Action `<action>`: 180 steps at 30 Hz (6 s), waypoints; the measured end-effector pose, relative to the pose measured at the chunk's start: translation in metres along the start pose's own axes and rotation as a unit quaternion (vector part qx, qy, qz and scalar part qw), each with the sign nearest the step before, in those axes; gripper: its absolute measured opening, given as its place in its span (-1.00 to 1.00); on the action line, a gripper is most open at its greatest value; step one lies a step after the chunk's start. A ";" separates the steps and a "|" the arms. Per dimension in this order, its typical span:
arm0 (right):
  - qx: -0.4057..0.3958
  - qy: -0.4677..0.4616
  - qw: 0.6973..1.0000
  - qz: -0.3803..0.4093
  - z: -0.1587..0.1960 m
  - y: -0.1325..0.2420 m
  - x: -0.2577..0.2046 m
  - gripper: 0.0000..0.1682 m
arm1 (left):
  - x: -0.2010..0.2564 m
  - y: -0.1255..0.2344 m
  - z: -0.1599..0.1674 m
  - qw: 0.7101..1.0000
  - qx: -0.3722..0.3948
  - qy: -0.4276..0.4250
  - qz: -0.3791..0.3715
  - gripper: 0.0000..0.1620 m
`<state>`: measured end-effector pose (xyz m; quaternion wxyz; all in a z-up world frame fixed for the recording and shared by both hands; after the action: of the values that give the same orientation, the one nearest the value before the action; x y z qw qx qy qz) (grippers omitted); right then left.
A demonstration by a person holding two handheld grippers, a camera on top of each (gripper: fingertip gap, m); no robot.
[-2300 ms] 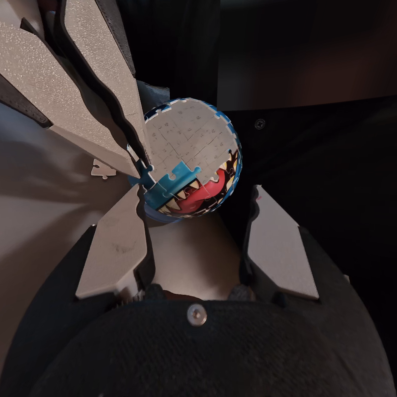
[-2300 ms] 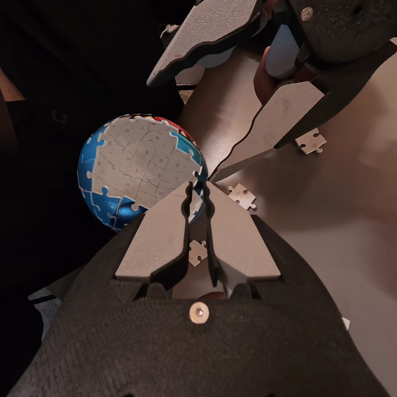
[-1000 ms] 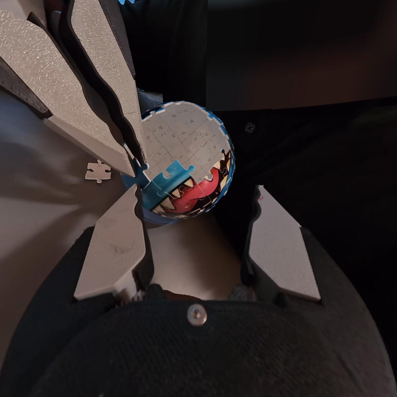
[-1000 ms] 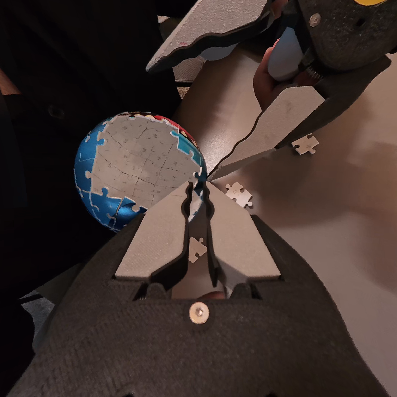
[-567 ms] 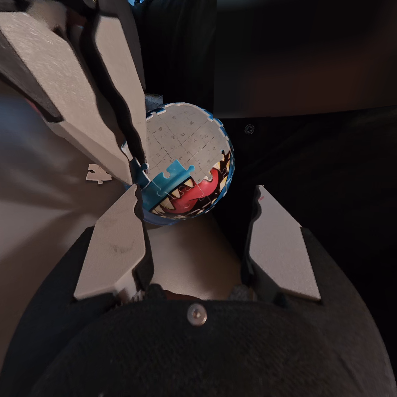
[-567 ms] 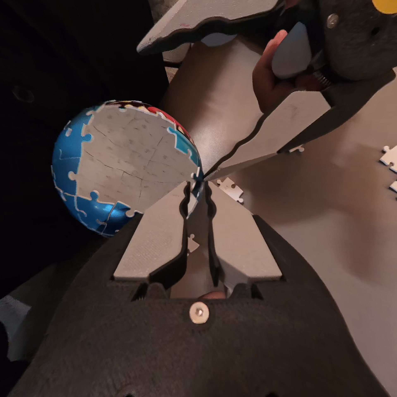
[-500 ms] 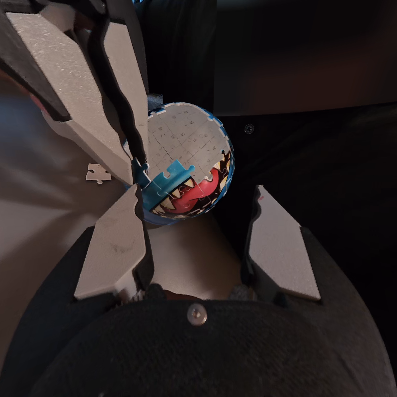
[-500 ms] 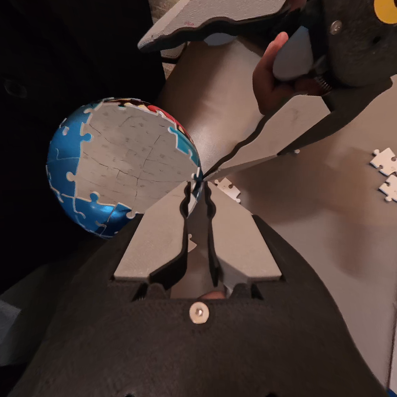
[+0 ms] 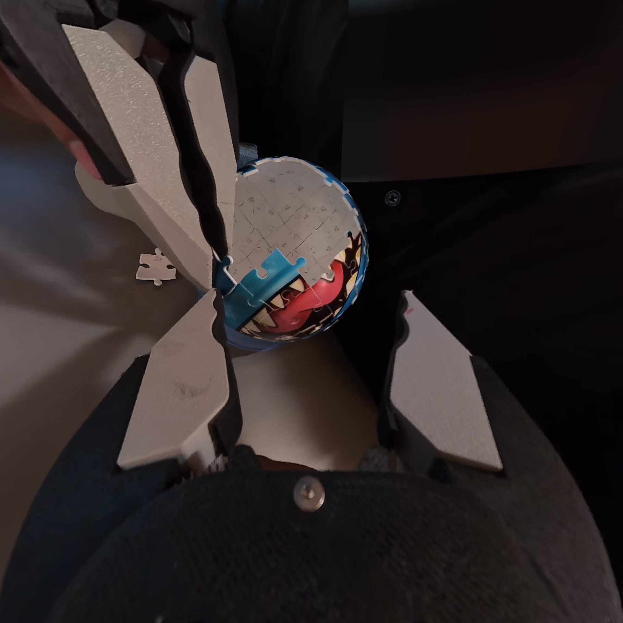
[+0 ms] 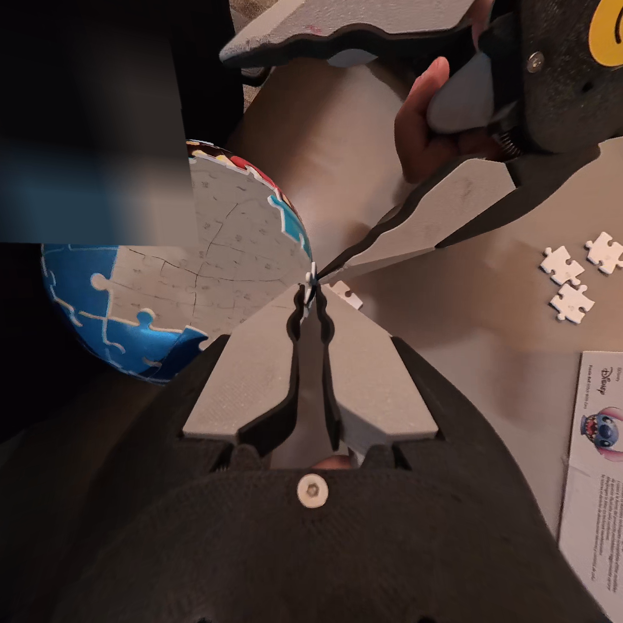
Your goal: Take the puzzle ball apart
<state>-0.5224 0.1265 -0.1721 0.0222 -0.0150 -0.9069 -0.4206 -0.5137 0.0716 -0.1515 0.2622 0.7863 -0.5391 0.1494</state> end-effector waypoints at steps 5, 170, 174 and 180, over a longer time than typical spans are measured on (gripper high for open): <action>-0.004 0.017 1.000 0.022 -0.001 0.000 0.000 -0.98 | 0.000 0.001 0.000 1.000 0.002 0.002 -0.001 0.19; 0.166 -0.177 0.956 -0.162 0.031 0.019 0.005 -0.62 | -0.004 -0.006 -0.001 0.997 -0.032 -0.021 -0.068 0.28; 0.189 -0.209 0.951 -0.127 0.039 0.034 0.023 -0.62 | -0.006 0.004 -0.006 0.997 -0.020 -0.019 -0.078 0.30; 0.171 -0.221 0.958 -0.065 0.056 0.051 0.027 -0.59 | 0.001 0.012 -0.007 0.994 -0.007 -0.025 -0.109 0.33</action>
<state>-0.5486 0.2027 -0.1684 -0.2036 -0.0444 -0.9467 -0.2457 -0.5238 0.0720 -0.1425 0.2693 0.8418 -0.4578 0.0966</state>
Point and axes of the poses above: each gripper's, where its closed fingertips meet, y back along the fingers, z out of its underside, x = y × z across the jaws, the point moved 2 cm from there along y, back along the fingers, and after that the axes turned 2 degrees about y, right-handed, at the moved point
